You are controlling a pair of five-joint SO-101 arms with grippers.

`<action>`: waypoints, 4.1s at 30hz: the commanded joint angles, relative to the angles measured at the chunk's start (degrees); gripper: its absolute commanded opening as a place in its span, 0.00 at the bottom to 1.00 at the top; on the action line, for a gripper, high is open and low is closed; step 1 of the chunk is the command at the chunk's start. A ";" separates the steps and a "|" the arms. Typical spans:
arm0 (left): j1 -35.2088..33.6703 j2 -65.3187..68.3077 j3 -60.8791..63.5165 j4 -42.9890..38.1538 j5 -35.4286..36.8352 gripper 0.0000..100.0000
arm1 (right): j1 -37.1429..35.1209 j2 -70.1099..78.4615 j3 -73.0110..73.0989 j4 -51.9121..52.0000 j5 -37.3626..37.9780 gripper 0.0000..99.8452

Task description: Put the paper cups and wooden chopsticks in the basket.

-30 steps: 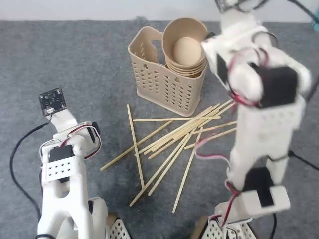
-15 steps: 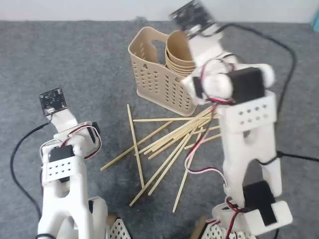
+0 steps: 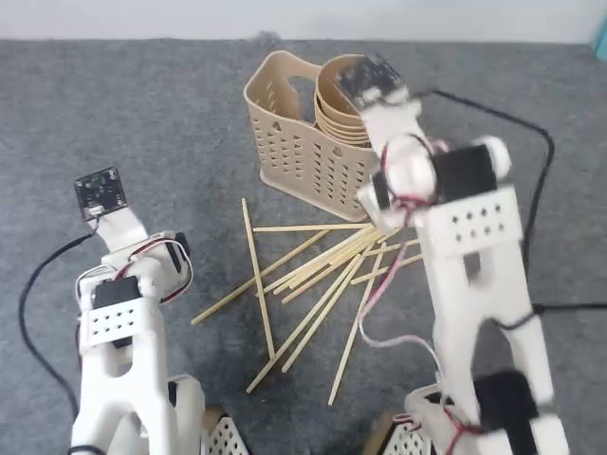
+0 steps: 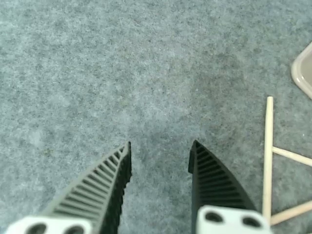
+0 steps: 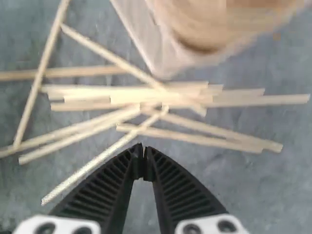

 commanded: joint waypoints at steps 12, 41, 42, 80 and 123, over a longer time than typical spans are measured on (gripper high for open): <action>6.42 -1.85 -0.22 3.69 -8.18 0.19 | 9.89 -35.12 57.58 -32.84 0.00 0.01; 12.48 -1.23 -6.55 10.81 1.58 0.19 | 24.84 -30.64 76.48 -57.45 -8.44 0.12; 12.84 -1.23 -7.16 10.99 2.02 0.19 | 24.75 -30.64 76.48 -57.45 -8.44 0.12; 20.75 47.56 -38.64 0.70 13.89 0.11 | 21.14 -30.64 78.59 -60.26 -5.89 0.12; 20.66 58.64 -54.20 18.11 18.73 0.01 | 21.14 -30.64 78.59 -59.65 -3.60 0.12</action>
